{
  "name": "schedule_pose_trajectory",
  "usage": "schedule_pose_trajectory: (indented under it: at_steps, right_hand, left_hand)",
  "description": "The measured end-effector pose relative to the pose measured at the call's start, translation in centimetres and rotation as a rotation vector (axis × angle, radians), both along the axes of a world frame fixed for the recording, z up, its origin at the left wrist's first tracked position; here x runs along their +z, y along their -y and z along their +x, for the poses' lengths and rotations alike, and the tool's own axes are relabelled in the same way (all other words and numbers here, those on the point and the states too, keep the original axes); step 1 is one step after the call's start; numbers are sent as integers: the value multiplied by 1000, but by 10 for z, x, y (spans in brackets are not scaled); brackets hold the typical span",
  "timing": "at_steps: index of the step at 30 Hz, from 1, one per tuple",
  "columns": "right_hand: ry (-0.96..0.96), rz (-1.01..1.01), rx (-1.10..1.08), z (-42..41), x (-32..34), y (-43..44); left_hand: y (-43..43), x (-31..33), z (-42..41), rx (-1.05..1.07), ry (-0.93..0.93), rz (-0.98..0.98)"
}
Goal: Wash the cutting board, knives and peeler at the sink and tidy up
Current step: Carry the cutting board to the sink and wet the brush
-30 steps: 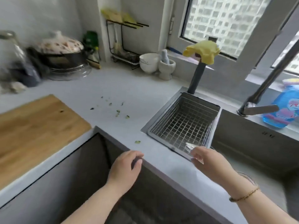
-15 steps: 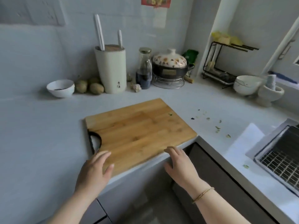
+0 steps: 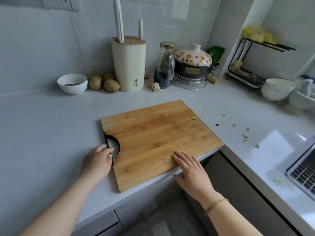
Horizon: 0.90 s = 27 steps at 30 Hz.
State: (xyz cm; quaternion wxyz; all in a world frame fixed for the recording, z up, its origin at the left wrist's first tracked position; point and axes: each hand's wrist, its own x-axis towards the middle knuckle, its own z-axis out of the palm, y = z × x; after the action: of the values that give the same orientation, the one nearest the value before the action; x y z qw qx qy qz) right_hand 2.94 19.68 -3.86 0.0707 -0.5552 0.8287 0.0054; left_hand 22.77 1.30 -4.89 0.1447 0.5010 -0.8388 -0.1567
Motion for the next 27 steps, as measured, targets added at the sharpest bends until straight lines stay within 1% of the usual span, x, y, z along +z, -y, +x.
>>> schedule_pose_trajectory:
  at_steps: [2, 4, 5, 6, 8, 11, 13, 14, 15, 17, 18, 19, 20, 22, 23, 25, 27]
  right_hand:
    - [-32, 2, 20, -2, 1, -1]
    - [-48, -9, 52, -6, 0, -3]
    - [-35, -28, 45, -8, 1, -4]
    - [-34, -41, 30, -10, 0, -4]
    - [-39, -85, 22, -14, -3, -7]
    - [89, -215, 15, -20, -5, -9]
    - [233, -296, -13, -21, -4, -11]
    - [309, -367, -93, -20, -4, -13]
    - [386, -475, -231, -16, -3, -16]
    - [583, -716, -634, -9, -1, -19]
    - [723, -754, -824, -6, -2, -20]
    - [892, -730, -944, -4, -5, -19]
    - [1088, -660, -999, -1, -8, -17]
    - [1508, -545, -1009, 6, -12, -9]
    - [1644, -495, -987, 9, -13, -6]
    - [1772, -452, -926, 12, -15, -5]
    - [1822, -482, -894, 10, -14, -7]
  left_hand:
    - [6, 2, 7, -162, 130, -188]
    - [13, -5, 16, -335, 139, -380]
    - [15, -6, 20, -372, 158, -429]
    - [16, -9, 23, -410, 177, -419]
    - [15, -9, 24, -452, 139, -385]
    - [-1, -9, 17, -457, 14, -368]
    - [-13, -11, 14, -430, -64, -360]
    - [-17, -15, 14, -410, -89, -372]
    - [-22, -15, 16, -383, -93, -366]
    - [-28, -17, 19, -324, -102, -364]
    - [-30, -19, 19, -302, -103, -382]
    - [-32, -18, 19, -289, -93, -369]
    - [-34, -20, 18, -282, -97, -386]
    - [-42, -21, 18, -272, -110, -390]
    - [-48, -21, 17, -268, -111, -380]
    - [-60, -23, 16, -267, -107, -366]
    - [-72, -25, 16, -244, -121, -352]
